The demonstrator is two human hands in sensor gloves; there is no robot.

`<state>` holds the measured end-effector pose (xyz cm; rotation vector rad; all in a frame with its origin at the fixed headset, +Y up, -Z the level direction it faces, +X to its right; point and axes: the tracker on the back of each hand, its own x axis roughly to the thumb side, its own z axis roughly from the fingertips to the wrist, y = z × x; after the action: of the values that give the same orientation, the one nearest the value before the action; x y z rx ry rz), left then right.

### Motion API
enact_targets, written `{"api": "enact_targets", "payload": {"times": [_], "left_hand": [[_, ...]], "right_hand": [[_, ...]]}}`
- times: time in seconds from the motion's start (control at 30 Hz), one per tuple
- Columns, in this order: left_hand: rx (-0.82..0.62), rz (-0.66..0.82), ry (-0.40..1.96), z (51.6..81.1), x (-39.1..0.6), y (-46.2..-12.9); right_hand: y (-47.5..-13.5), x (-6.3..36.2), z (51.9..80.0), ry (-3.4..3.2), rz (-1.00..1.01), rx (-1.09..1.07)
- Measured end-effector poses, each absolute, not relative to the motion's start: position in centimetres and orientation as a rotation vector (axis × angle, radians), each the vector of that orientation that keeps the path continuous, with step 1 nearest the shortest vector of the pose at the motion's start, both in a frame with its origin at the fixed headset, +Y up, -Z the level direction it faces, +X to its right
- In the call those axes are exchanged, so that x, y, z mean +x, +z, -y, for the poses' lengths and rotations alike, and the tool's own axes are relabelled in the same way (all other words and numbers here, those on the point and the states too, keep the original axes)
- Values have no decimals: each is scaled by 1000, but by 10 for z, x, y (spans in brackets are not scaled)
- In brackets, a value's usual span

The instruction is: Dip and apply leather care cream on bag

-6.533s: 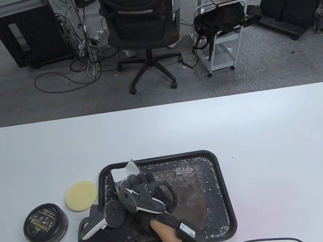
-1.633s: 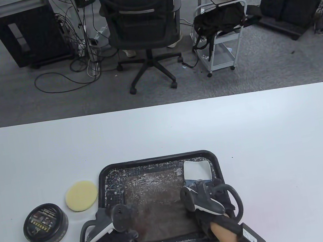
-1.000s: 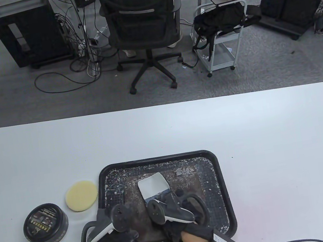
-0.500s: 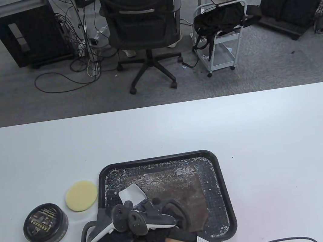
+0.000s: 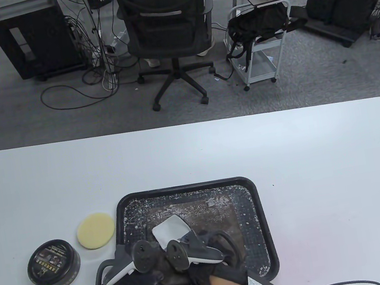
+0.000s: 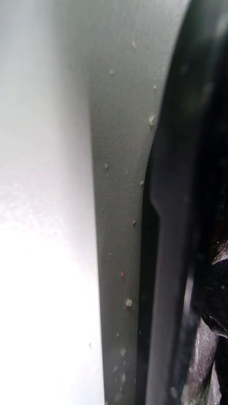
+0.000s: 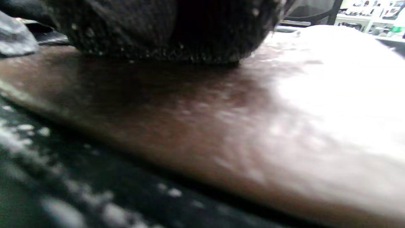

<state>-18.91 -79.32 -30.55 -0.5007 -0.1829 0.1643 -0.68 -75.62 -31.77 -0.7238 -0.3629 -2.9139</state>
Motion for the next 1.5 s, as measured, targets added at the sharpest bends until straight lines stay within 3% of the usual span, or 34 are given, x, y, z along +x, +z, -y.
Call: {"api": "enact_targets", "payload": {"times": [0.8, 1.07, 1.5], "left_hand": [[-509, 184, 207, 795, -194, -306], [-500, 188, 206, 795, -195, -307], [-537, 185, 256, 798, -198, -308]], "right_hand": [[-336, 102, 738, -2959, 562, -164], [-326, 75, 738, -2886, 436, -275], [-298, -1, 753, -2785, 222, -647]]}}
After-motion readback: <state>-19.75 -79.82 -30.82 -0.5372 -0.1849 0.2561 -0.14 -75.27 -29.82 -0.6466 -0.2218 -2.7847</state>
